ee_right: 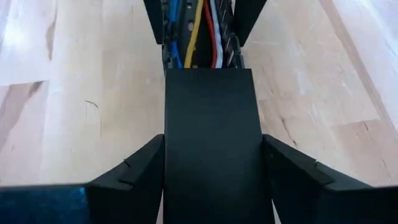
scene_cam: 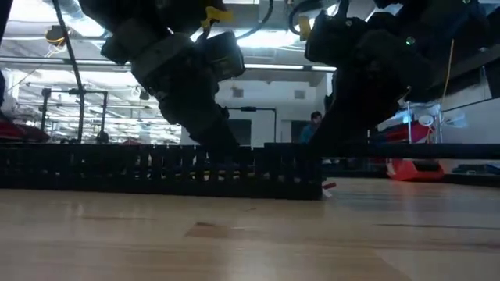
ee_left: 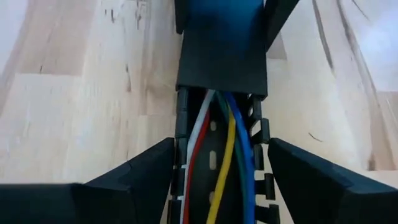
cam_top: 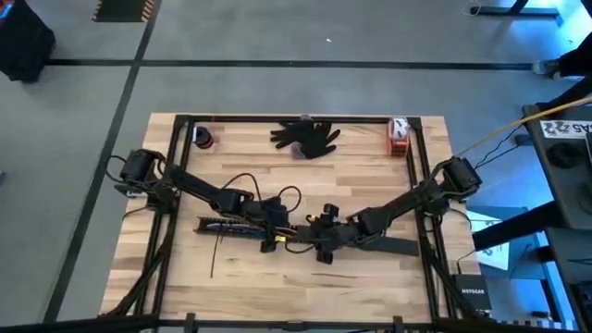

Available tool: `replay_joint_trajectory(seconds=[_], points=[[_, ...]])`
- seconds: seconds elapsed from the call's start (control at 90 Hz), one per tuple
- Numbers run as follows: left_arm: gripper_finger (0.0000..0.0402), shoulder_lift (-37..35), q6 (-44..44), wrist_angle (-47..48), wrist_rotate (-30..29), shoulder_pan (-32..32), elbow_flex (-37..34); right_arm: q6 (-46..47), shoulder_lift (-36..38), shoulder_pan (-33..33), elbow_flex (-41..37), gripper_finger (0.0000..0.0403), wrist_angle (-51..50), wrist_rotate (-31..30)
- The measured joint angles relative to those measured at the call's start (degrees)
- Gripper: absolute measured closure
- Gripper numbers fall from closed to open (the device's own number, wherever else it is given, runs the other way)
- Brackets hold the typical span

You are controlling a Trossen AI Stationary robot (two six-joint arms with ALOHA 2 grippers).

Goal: Ziptie cables
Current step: Close the cable duct

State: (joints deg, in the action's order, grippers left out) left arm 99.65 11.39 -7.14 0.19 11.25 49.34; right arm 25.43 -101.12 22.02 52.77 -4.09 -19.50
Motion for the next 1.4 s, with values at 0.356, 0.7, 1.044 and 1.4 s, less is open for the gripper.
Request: replay_joint_trajectory(seconds=[0.356, 0.7, 1.044, 1.4], points=[[0.017, 4.28, 0.04, -5.75, 0.13, 0.2, -0.16, -0.46, -1.0, -0.04, 0.0, 0.0178, 2.58, 0.95], [0.02, 4.36, -3.15, -5.94, 0.55, 0.55, -0.21, -3.25, -5.06, -0.69, 2.33, 0.0178, 8.04, 1.79], [0.0163, 4.51, -1.45, -7.45, 1.68, 0.47, -0.48, -0.67, -6.88, -1.55, 7.33, 0.0177, -1.06, 1.53], [0.0139, 0.54, 0.01, 0.62, 1.73, 0.05, -0.15, 1.65, -7.11, -1.86, 7.41, 0.0177, -2.19, 0.48]])
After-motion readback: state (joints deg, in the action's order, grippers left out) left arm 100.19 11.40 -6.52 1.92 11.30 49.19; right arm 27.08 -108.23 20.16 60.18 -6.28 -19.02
